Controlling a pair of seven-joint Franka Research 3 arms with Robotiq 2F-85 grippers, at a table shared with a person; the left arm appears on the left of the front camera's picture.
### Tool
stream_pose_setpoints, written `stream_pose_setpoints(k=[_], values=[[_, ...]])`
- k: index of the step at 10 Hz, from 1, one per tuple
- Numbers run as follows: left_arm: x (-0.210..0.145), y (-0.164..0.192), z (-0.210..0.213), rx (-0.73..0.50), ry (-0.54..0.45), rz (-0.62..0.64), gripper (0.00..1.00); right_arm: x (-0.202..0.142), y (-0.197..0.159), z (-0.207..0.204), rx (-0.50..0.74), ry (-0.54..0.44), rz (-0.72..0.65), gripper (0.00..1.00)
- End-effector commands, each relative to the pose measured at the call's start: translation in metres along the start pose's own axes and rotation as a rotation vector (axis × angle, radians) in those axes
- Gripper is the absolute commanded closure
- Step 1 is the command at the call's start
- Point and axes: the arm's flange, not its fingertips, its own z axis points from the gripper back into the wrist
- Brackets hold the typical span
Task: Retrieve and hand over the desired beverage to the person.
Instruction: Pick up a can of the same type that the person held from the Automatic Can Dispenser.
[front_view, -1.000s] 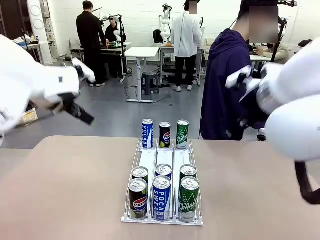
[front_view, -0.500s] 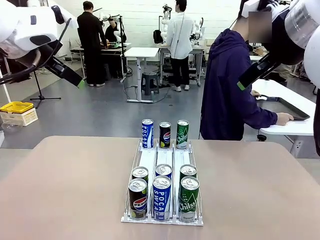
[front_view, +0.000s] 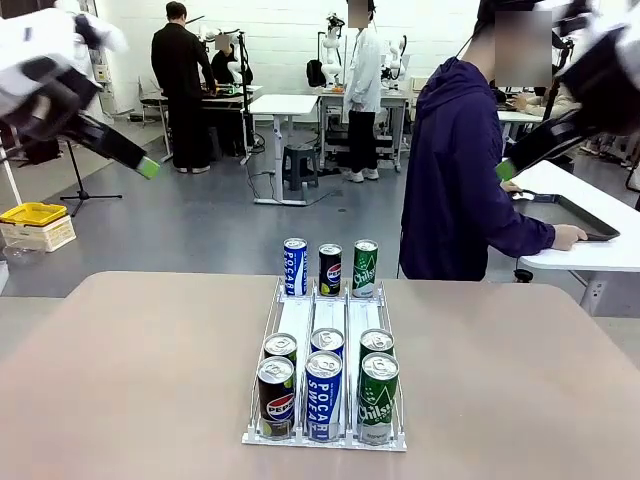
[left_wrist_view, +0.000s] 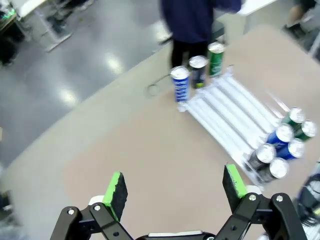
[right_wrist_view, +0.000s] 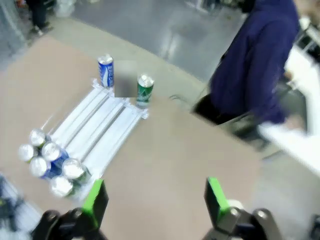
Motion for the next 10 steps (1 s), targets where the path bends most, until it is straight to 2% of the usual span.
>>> stream_pose_setpoints(k=[1,2,5,7,9,10], values=[[-0.023,0.072,0.049,-0.342,0.016,0.134,0.00,-0.040,-0.075,0.039,0.233,-0.063,-0.231,0.00],[-0.035,0.100,0.064,-0.405,0.011,0.188,0.00,-0.054,-0.097,0.051,0.242,-0.099,-0.287,0.00],[-0.073,0.155,0.108,-0.367,-0.086,0.348,0.00,-0.094,-0.138,0.092,0.192,-0.204,-0.425,0.00],[-0.085,0.160,0.128,-0.323,-0.104,0.379,0.00,-0.108,-0.141,0.115,0.153,-0.228,-0.442,0.00],[-0.089,0.155,0.142,-0.298,-0.120,0.385,0.00,-0.113,-0.139,0.122,0.138,-0.198,-0.445,0.00],[-0.090,0.170,0.135,-0.317,-0.102,0.400,0.00,-0.108,-0.152,0.124,0.138,-0.230,-0.449,0.00]])
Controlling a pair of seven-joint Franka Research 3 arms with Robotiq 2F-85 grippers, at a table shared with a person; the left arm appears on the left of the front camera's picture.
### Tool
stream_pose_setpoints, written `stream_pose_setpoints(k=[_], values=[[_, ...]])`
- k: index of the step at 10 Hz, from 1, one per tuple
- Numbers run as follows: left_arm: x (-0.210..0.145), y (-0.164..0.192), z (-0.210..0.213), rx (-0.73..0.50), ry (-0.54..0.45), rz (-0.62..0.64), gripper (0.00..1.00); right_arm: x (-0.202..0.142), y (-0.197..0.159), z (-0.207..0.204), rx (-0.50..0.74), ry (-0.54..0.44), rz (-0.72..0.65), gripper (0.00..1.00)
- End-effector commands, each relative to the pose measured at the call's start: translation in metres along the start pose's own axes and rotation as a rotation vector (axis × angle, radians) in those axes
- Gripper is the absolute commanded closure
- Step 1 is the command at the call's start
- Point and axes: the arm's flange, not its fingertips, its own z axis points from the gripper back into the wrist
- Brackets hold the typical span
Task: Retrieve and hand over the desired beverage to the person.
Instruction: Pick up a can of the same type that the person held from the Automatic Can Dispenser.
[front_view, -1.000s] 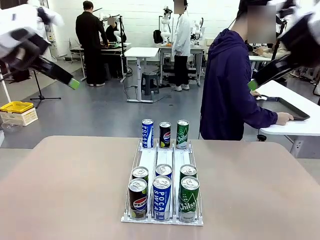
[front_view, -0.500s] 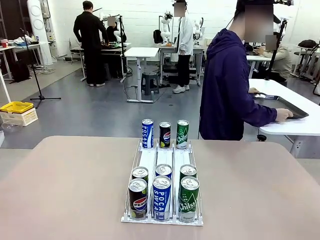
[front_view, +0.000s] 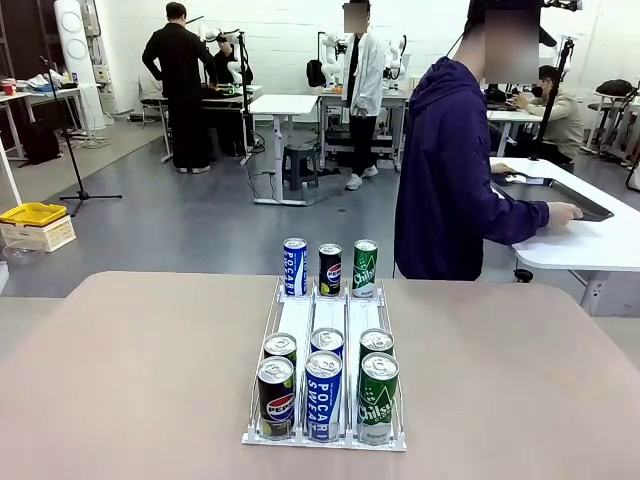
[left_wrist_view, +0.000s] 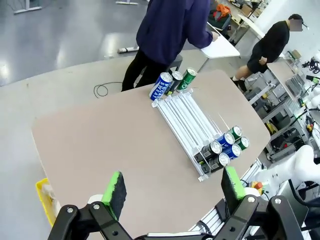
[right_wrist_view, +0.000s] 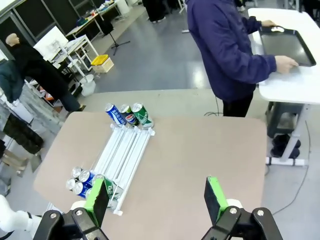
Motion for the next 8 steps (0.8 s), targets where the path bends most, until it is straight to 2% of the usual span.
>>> stream_pose_setpoints(k=[1,8], values=[[-0.0002,0.0075,-0.0043,-0.022,0.009,-0.011,0.00,0.0021,-0.0031,-0.0045,0.014,-0.005,-0.003,0.00],[-0.0002,0.0075,-0.0043,-0.022,0.009,-0.011,0.00,0.0021,-0.0031,-0.0045,0.014,-0.005,-0.003,0.00]])
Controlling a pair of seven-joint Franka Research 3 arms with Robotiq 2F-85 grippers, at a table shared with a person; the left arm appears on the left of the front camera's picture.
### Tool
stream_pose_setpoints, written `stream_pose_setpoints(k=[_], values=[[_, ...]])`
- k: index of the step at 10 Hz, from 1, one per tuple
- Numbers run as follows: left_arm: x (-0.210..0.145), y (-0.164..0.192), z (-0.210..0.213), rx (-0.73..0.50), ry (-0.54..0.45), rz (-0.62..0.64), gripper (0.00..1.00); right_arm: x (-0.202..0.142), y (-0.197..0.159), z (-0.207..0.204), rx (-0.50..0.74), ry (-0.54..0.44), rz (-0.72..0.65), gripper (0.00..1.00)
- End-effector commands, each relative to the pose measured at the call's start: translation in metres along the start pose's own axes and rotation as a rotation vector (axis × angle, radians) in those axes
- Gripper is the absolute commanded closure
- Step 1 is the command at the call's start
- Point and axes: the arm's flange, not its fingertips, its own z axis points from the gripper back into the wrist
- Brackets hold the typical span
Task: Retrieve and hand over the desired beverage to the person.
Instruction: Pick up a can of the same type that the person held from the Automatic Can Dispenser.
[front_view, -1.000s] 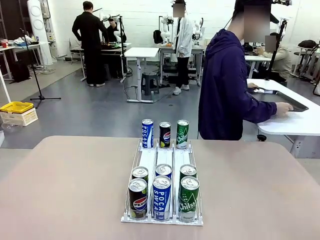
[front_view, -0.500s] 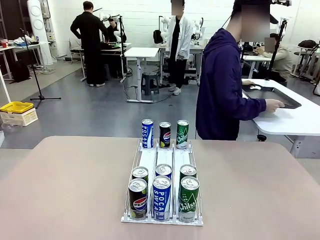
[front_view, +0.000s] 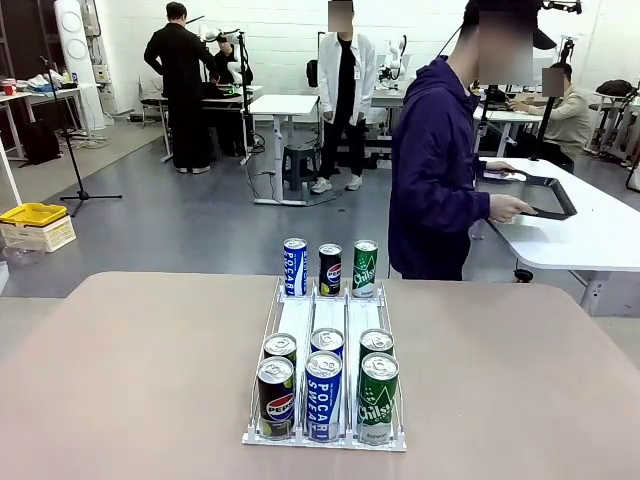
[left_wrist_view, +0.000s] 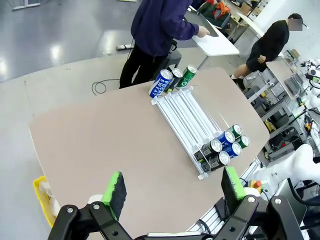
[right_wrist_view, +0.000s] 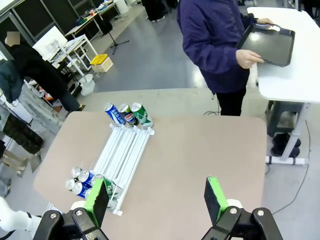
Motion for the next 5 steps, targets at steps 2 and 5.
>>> stream_pose_setpoints(k=[2,5], values=[[0.0024,0.0002,0.0016,-0.012,-0.005,-0.020,0.00,0.0019,-0.0020,-0.0022,0.014,-0.010,0.001,0.00],[0.0024,0.0002,0.0016,-0.012,-0.005,-0.020,0.00,0.0019,-0.0020,-0.0022,0.014,-0.010,0.001,0.00]])
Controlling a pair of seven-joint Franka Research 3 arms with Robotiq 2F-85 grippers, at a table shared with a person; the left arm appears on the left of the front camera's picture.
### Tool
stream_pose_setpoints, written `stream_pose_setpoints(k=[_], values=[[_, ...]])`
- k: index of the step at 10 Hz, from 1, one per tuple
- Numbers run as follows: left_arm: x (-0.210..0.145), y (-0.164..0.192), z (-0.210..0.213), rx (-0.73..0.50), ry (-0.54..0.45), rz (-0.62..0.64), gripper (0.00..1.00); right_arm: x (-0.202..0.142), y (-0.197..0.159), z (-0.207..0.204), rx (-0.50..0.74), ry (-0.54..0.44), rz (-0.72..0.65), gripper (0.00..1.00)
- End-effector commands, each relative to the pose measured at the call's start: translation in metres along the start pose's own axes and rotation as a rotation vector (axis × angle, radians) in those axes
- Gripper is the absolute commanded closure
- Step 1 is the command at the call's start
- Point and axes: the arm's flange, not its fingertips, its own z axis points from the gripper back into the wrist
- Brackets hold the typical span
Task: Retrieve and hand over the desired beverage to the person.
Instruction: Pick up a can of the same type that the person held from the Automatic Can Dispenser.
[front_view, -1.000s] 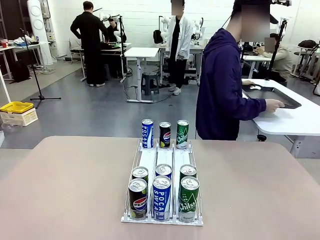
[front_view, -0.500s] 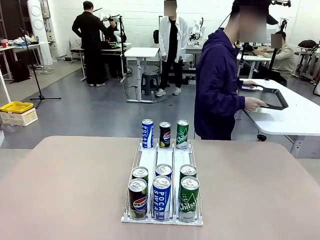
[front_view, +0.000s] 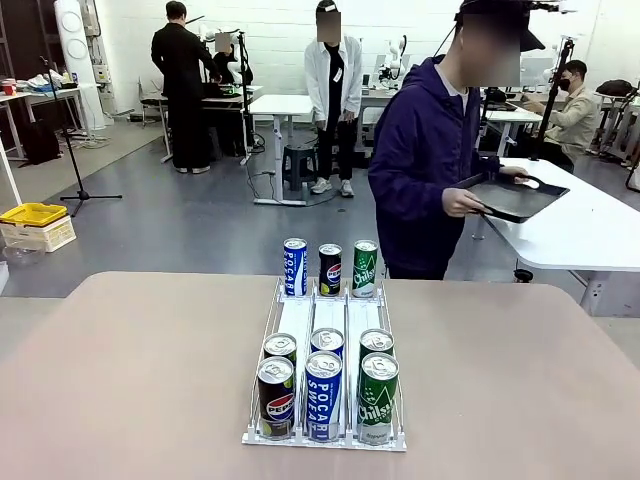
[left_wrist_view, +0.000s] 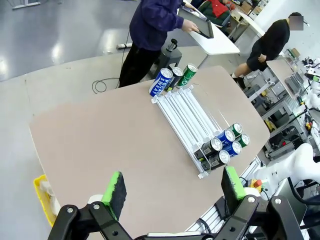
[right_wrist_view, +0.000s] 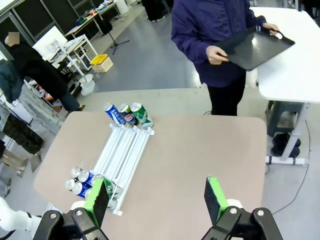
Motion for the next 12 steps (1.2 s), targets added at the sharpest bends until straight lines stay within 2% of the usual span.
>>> stream_pose_setpoints(k=[1,12], values=[[0.0023,0.0012,0.0012,-0.014,-0.011,-0.019,0.00,0.0019,-0.0020,-0.0022,0.014,-0.010,0.001,0.00],[0.0023,0.0012,0.0012,-0.014,-0.011,-0.019,0.00,0.0019,-0.0020,-0.0022,0.014,-0.010,0.001,0.00]])
